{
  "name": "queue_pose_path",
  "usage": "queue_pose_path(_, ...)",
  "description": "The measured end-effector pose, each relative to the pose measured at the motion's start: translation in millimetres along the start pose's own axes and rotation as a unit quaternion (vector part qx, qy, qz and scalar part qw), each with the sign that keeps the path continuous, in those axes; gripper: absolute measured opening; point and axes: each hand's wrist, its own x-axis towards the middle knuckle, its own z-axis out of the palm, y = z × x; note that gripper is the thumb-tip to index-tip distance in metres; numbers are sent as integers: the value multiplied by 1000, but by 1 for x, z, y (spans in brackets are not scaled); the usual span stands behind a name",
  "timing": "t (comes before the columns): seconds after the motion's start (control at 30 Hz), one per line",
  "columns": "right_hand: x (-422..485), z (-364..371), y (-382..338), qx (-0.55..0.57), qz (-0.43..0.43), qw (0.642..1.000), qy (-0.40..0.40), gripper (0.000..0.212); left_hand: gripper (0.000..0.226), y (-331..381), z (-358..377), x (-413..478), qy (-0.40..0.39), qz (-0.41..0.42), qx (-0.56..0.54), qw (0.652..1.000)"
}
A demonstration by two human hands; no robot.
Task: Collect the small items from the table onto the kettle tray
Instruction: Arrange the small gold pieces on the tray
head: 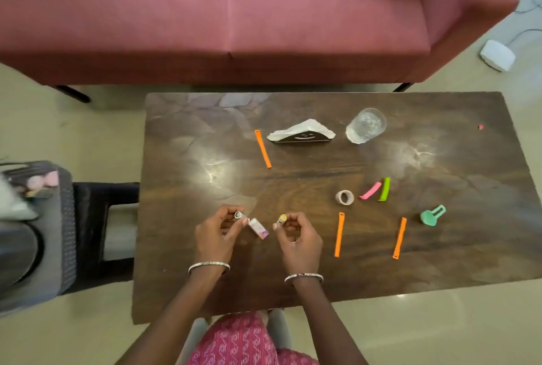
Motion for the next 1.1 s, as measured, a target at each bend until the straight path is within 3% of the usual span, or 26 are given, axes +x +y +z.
queue_pose_path(0.33,-55,141,-54,8,-43,990,-132,18,22,-69,-139,-4,120,-9,-5,993)
queue_pose_path(0.63,-85,277,-96,-41,-109,968,-221,30,18,-128,-253,24,262,-53,12,964)
queue_pose_path(1.1,-80,423,-124,-77,-152,940,-295,15,15,-215,-321,95,310,-96,-40,945)
